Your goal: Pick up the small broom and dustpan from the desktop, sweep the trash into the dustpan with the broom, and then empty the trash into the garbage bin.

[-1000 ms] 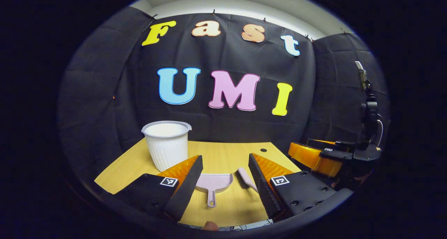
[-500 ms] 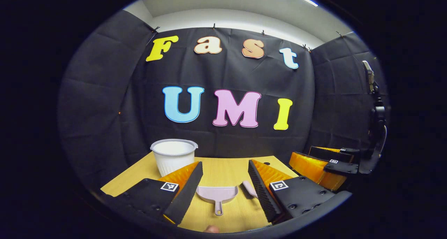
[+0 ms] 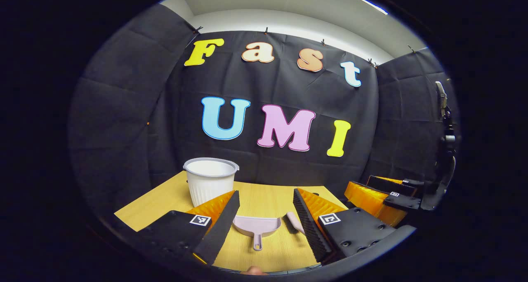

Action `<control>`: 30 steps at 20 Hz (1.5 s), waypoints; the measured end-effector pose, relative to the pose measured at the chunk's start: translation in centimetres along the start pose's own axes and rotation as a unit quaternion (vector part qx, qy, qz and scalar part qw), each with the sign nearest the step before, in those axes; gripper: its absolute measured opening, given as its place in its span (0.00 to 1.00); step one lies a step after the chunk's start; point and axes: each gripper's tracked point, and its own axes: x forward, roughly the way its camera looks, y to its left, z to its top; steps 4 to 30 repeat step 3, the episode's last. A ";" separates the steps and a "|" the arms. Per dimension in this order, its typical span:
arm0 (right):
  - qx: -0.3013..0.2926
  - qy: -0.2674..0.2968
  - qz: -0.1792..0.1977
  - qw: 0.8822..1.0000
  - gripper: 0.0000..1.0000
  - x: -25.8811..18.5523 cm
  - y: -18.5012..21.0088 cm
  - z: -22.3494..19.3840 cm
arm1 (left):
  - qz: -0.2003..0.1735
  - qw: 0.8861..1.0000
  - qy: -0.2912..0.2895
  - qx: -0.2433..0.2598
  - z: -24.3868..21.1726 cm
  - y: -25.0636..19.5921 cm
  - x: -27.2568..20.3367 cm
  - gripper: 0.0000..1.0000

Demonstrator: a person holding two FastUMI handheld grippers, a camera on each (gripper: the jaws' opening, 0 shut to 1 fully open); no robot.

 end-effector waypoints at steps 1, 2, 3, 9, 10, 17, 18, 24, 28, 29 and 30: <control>-0.001 0.001 0.000 1.000 0.88 -0.1 0.0 -0.3 | 0.000 1.000 0.001 -0.007 -0.1 0.2 -0.2 0.78; 0.000 0.004 0.000 1.000 0.87 -0.1 0.1 -0.6 | 0.001 1.000 0.003 -0.014 -0.4 0.3 -0.5 0.78; 0.001 0.007 0.000 1.000 0.88 -0.1 0.2 -0.9 | 0.002 1.000 0.004 -0.018 -0.5 0.4 -0.7 0.78; 0.001 0.007 0.000 1.000 0.88 -0.1 0.2 -0.9 | 0.002 1.000 0.004 -0.018 -0.5 0.4 -0.7 0.78; 0.001 0.007 0.000 1.000 0.88 -0.1 0.2 -0.9 | 0.002 1.000 0.004 -0.018 -0.5 0.4 -0.7 0.78; 0.001 0.007 0.000 1.000 0.88 -0.1 0.2 -0.9 | 0.002 1.000 0.004 -0.018 -0.5 0.4 -0.7 0.78; 0.001 0.007 0.000 1.000 0.88 -0.1 0.2 -0.9 | 0.002 1.000 0.004 -0.018 -0.5 0.4 -0.7 0.78; 0.001 0.007 0.000 1.000 0.88 -0.1 0.2 -0.9 | 0.002 1.000 0.004 -0.018 -0.5 0.4 -0.7 0.78; 0.001 0.007 0.000 1.000 0.88 -0.1 0.2 -0.9 | 0.002 1.000 0.004 -0.018 -0.5 0.4 -0.7 0.78; 0.001 0.007 0.000 1.000 0.88 -0.1 0.2 -0.9 | 0.002 1.000 0.004 -0.018 -0.5 0.4 -0.7 0.78; 0.001 0.007 0.000 1.000 0.88 -0.1 0.2 -0.9 | 0.002 1.000 0.004 -0.018 -0.5 0.4 -0.7 0.78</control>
